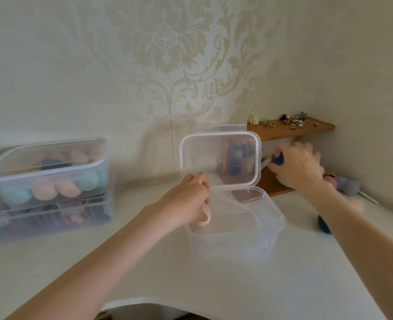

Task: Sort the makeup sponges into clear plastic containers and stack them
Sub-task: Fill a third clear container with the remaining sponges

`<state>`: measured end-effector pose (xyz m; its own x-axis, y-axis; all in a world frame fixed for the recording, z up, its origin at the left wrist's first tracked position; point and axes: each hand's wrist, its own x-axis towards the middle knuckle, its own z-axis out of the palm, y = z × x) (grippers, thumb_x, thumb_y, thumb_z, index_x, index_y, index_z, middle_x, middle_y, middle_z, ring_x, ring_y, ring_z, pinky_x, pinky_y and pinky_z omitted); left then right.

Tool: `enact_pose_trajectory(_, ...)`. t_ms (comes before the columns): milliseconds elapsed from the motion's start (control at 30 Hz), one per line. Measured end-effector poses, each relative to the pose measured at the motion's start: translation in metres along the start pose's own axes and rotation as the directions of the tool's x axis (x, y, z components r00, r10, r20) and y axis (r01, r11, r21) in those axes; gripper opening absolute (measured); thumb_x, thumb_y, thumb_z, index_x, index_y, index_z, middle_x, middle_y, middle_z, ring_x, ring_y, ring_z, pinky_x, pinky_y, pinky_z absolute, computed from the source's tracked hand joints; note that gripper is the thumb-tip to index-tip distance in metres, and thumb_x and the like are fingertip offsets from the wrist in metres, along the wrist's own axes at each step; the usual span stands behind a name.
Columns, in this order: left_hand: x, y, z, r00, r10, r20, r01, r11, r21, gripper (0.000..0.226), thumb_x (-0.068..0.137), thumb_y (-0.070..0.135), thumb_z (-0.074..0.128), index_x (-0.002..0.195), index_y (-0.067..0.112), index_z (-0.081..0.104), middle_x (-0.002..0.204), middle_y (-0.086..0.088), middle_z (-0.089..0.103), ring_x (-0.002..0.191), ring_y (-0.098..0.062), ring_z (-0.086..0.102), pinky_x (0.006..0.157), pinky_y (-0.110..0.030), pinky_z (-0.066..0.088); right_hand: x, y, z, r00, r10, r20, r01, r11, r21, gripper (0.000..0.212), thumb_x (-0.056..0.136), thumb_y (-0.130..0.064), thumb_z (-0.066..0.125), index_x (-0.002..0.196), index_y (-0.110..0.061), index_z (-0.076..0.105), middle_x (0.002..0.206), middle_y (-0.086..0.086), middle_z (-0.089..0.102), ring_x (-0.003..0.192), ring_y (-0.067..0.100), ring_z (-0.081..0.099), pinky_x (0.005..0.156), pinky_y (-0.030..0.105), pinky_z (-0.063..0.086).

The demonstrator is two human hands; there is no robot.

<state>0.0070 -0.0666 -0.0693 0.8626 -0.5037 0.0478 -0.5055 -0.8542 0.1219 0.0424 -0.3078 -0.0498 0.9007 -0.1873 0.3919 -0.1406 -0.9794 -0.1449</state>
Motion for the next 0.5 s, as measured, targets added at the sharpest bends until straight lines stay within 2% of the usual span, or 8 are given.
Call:
enact_pose_trajectory(33, 0.001, 0.001, 0.0, 1.0, 0.003, -0.006, -0.003, 1.0, 0.026, 0.024, 0.077, 0.014, 0.062, 0.101, 0.01, 0.065, 0.126, 0.0, 0.04, 0.112, -0.02, 0.039, 0.094, -0.035, 0.044, -0.003, -0.003, -0.011, 0.999, 0.029, -0.034, -0.025, 0.994, 0.102, 0.028, 0.087, -0.03, 0.061, 0.104, -0.013, 0.048, 0.108, 0.014, 0.057, 0.099, 0.031, 0.049, 0.078, 0.04, 0.045)
enact_pose_trajectory(100, 0.002, 0.002, 0.001, 1.0, -0.009, -0.03, 0.01, 0.999, 0.044, 0.023, 0.076, 0.015, 0.064, 0.098, 0.011, 0.065, 0.123, -0.001, 0.041, 0.11, -0.021, 0.04, 0.091, -0.037, 0.047, -0.008, -0.014, -0.033, 0.998, 0.051, 0.021, -0.055, 0.953, 0.297, 0.032, 0.083, -0.031, 0.067, 0.095, -0.014, 0.042, 0.095, 0.008, 0.055, 0.084, 0.025, 0.049, 0.058, 0.029, 0.04)
enact_pose_trajectory(167, 0.002, 0.006, 0.001, 0.999, -0.024, -0.039, 0.026, 0.999, 0.04, 0.023, 0.076, 0.018, 0.065, 0.098, 0.012, 0.063, 0.121, -0.001, 0.041, 0.111, -0.021, 0.04, 0.088, -0.038, 0.048, -0.013, -0.023, -0.049, 0.991, -0.016, 0.136, -0.033, 0.935, 0.353, 0.035, 0.08, -0.034, 0.07, 0.09, -0.013, 0.043, 0.089, 0.005, 0.052, 0.078, 0.022, 0.049, 0.058, 0.026, 0.037)
enact_pose_trajectory(267, 0.001, 0.013, 0.0, 0.999, -0.033, -0.023, 0.034, 0.998, 0.043, 0.026, 0.078, 0.018, 0.064, 0.102, 0.012, 0.058, 0.122, -0.003, 0.04, 0.114, -0.022, 0.038, 0.081, -0.034, 0.046, -0.033, -0.038, -0.06, 0.927, -0.146, 0.345, -0.017, 0.904, 0.427, 0.031, 0.078, -0.032, 0.072, 0.079, -0.017, 0.045, 0.076, 0.004, 0.058, 0.056, 0.015, 0.055, 0.05, 0.019, 0.042)
enact_pose_trajectory(367, 0.004, 0.018, -0.001, 0.998, -0.043, -0.038, 0.045, 0.998, 0.043, 0.037, 0.077, 0.017, 0.065, 0.11, 0.013, 0.05, 0.122, -0.004, 0.041, 0.113, -0.023, 0.039, 0.073, -0.031, 0.04, -0.055, -0.057, -0.044, 0.848, -0.296, 0.439, 0.076, 0.888, 0.453, 0.032, 0.075, -0.026, 0.075, 0.084, -0.022, 0.044, 0.087, -0.002, 0.058, 0.066, 0.01, 0.059, 0.055, 0.016, 0.045)
enact_pose_trajectory(433, 0.006, 0.022, 0.0, 0.998, -0.05, -0.05, 0.051, 0.999, 0.015, 0.046, 0.072, 0.013, 0.067, 0.113, 0.014, 0.045, 0.119, -0.005, 0.043, 0.108, -0.023, 0.04, 0.068, -0.031, 0.036, -0.067, -0.067, -0.023, 0.8, -0.342, 0.493, 0.169, 0.917, 0.362, 0.033, 0.074, -0.025, 0.076, 0.089, -0.02, 0.047, 0.095, -0.004, 0.059, 0.079, 0.013, 0.057, 0.065, 0.018, 0.046)
enact_pose_trajectory(500, 0.007, 0.025, 0.003, 0.997, -0.044, -0.061, 0.045, 0.999, 0.019, 0.052, 0.068, 0.01, 0.068, 0.113, 0.014, 0.041, 0.116, -0.005, 0.043, 0.106, -0.024, 0.04, 0.065, -0.032, 0.035, -0.072, -0.072, -0.008, 0.828, -0.332, 0.451, 0.214, 0.932, 0.293, 0.033, 0.074, -0.025, 0.075, 0.094, -0.02, 0.05, 0.1, -0.005, 0.059, 0.086, 0.015, 0.053, 0.067, 0.019, 0.043)
